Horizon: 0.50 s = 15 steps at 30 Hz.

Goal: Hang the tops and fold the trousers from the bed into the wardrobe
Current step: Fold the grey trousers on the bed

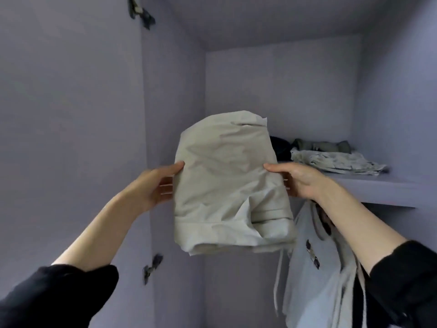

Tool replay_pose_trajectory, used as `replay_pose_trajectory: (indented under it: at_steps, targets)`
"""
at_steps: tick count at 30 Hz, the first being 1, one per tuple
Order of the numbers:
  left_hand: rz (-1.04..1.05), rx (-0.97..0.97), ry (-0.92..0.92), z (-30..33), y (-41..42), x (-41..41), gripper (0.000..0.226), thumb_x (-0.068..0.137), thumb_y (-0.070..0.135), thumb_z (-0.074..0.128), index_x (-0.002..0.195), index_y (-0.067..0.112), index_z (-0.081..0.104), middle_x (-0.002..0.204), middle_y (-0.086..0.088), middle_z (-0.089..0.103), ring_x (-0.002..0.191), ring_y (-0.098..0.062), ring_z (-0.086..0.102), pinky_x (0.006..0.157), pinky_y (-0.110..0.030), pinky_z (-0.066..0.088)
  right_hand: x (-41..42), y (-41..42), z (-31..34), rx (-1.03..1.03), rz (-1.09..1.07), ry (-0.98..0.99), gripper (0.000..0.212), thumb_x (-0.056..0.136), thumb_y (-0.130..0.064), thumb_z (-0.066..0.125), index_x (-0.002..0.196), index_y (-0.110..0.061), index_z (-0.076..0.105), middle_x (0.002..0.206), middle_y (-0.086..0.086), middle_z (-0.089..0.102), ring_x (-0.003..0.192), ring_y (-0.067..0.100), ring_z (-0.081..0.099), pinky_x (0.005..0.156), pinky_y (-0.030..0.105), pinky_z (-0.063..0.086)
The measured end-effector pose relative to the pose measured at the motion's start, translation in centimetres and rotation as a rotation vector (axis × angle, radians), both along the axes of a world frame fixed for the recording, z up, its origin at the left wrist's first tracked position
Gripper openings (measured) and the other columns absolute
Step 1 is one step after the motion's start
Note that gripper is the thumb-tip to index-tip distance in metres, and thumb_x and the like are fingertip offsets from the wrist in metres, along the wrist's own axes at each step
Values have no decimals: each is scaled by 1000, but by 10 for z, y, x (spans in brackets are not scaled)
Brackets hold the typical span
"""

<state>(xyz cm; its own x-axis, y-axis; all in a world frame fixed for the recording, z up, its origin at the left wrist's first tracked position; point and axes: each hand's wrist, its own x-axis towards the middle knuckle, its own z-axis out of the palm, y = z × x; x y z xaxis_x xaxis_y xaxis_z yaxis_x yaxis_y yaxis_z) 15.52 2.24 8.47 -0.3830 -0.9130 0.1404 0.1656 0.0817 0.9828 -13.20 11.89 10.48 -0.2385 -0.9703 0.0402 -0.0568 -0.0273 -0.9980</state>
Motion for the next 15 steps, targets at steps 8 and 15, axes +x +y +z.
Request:
replay_pose_trajectory:
  at_steps: [8, 15]
  targets:
    - [-190, -129, 4, 81, -82, -96, 38, 79, 35, 69, 105, 7, 67, 99, -10, 69, 84, -22, 67, 74, -34, 55, -73, -36, 81, -70, -207, 38, 39, 66, -25, 74, 101, -10, 64, 99, 5, 67, 90, 21, 62, 85, 33, 50]
    - [-216, -68, -1, 87, -144, -162, 39, 78, 25, 71, 107, 1, 63, 96, -14, 68, 80, -25, 68, 64, -34, 58, -134, -99, 119, 24, -241, 130, 22, 81, -19, 70, 96, -7, 60, 95, 8, 62, 84, 23, 59, 66, 35, 48]
